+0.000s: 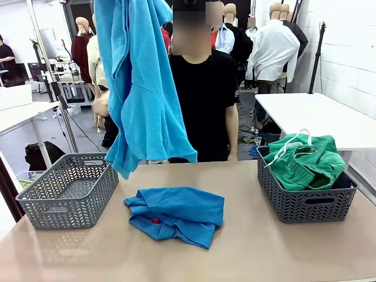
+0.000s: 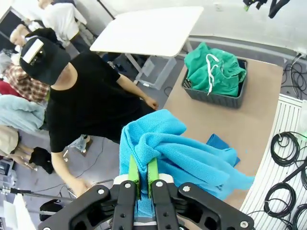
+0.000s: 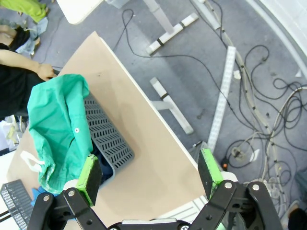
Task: Sort the tops and bottoms.
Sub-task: Sort the clothes according to human instructions.
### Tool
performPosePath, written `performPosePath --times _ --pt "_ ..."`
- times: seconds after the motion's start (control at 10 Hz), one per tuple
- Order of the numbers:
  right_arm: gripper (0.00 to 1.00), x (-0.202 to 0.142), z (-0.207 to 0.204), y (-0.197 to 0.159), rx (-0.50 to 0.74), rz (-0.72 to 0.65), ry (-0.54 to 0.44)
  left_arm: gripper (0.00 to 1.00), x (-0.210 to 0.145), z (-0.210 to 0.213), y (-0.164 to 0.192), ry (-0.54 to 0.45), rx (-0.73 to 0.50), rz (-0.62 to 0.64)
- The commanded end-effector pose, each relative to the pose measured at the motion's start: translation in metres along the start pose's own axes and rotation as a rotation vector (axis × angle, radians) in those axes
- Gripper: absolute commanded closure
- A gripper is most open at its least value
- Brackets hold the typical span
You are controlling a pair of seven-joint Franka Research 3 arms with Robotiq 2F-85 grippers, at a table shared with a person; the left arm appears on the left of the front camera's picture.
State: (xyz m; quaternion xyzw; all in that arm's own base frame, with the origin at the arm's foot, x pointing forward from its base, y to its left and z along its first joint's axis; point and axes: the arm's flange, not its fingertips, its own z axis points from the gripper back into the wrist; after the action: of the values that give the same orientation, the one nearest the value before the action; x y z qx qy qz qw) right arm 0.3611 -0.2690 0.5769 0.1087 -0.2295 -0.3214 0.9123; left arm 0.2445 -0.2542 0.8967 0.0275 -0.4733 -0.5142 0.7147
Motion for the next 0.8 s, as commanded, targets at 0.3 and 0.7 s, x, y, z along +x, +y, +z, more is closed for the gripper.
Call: performPosePath --times 0.3,0.7 --pt "0.0 -0.0011 -0.0001 -0.0014 -0.015 0.013 0.007 1.0 0.0017 0.0045 0.0013 -0.006 0.018 0.002" --pt "0.0 -0.0011 -0.0001 -0.0014 -0.015 0.013 0.007 1.0 0.0017 0.0045 0.0013 -0.006 0.018 0.002"
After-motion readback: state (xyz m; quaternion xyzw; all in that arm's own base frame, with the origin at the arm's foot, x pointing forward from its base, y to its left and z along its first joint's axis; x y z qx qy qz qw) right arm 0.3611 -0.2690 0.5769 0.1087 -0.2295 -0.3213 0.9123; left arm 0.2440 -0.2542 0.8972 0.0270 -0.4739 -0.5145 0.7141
